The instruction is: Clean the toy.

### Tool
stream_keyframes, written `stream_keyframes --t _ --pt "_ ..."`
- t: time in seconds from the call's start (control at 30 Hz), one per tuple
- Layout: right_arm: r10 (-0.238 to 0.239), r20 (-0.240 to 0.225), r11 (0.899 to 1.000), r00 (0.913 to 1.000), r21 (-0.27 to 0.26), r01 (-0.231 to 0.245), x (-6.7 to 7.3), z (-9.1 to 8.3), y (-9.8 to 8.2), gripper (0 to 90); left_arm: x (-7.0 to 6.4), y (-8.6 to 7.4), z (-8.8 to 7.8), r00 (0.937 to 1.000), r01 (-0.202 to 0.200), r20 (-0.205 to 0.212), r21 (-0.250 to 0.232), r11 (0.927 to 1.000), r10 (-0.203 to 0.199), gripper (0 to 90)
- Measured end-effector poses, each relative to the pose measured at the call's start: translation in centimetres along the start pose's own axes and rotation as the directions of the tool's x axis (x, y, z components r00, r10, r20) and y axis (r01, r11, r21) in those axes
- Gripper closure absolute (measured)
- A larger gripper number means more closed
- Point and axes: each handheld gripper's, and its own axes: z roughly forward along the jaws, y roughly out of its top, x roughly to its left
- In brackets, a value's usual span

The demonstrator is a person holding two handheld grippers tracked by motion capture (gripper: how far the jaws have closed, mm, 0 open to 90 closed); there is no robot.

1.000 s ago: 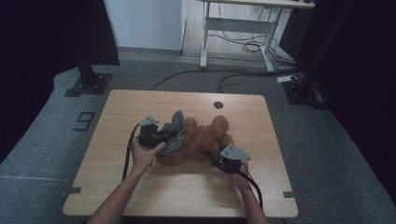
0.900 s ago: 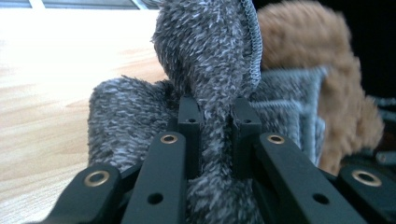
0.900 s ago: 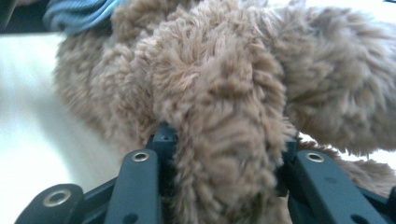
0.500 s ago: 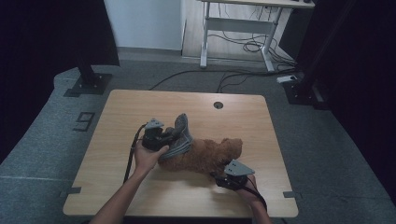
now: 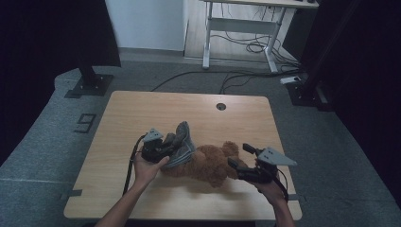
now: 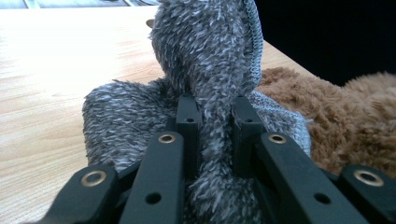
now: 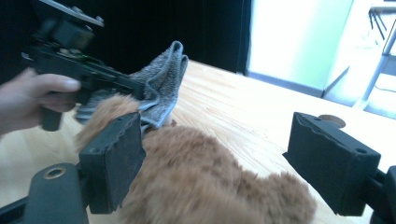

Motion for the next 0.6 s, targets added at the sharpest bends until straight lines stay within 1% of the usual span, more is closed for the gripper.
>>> stream_keyframes --t 0.03,0.07,0.1,0.13,0.2,0.23,0.3,0.33,0.37,0.47,0.53,0.6 --pt "-0.001 -0.009 1.000 1.0000 0.021 0.001 -0.1 0.7 0.3 18.0 0.0 0.0 0.0 1.0000 0.001 0.001 -0.002 1.0000 -0.001 77.3" --pt "0.007 -0.024 0.998 0.9997 0.060 -0.005 -0.2 1.7 0.5 17.3 0.1 -0.1 0.0 1.0000 0.004 0.002 -0.003 1.0000 -0.004 77.3" --pt "0.017 -0.034 0.995 0.9993 0.101 -0.014 -0.3 2.8 0.4 16.9 0.1 -0.1 0.0 1.0000 0.007 0.005 -0.003 1.0000 -0.007 77.3" --pt "0.027 -0.058 0.989 0.9979 0.146 -0.018 -0.3 3.9 0.2 15.5 0.1 -0.1 -0.1 1.0000 0.006 0.005 -0.002 1.0000 -0.006 77.3" --pt "0.026 -0.080 0.974 0.9964 0.227 -0.007 -0.3 5.7 -0.7 14.3 0.3 -0.2 -0.1 0.9999 0.008 0.012 -0.004 1.0000 -0.008 77.3" --pt "0.042 -0.107 0.961 0.9934 0.277 -0.010 -0.3 6.6 -1.3 13.0 0.3 -0.3 -0.2 0.9998 0.011 0.016 -0.004 0.9999 -0.011 77.3" --pt "0.040 -0.123 0.941 0.9916 0.337 0.004 -0.1 7.6 -2.3 12.5 0.4 -0.3 -0.2 0.9995 0.016 0.028 -0.003 0.9999 -0.016 77.3" --pt "0.050 -0.133 0.933 0.9899 0.360 0.001 -0.1 8.0 -2.8 11.3 0.4 -0.4 -0.3 0.9993 0.018 0.031 -0.002 0.9998 -0.018 77.3" --pt "0.067 -0.148 0.927 0.9867 0.376 -0.007 0.0 8.3 -3.3 9.9 0.4 -0.4 -0.3 0.9993 0.019 0.032 -0.004 0.9998 -0.019 77.3" --pt "0.090 -0.156 0.923 0.9836 0.383 -0.024 0.0 8.8 -4.1 10.1 0.4 -0.6 -0.3 0.9990 0.023 0.038 -0.003 0.9997 -0.023 77.3" --pt "0.093 -0.166 0.921 0.9816 0.389 -0.022 0.1 8.9 -4.4 13.6 0.3 -0.7 -0.3 0.9988 0.025 0.042 -0.005 0.9997 -0.025 77.2" --pt "0.092 -0.155 0.918 0.9836 0.396 -0.024 0.1 8.9 -4.6 18.8 0.3 -0.7 -0.3 0.9989 0.024 0.041 -0.005 0.9997 -0.024 77.3"
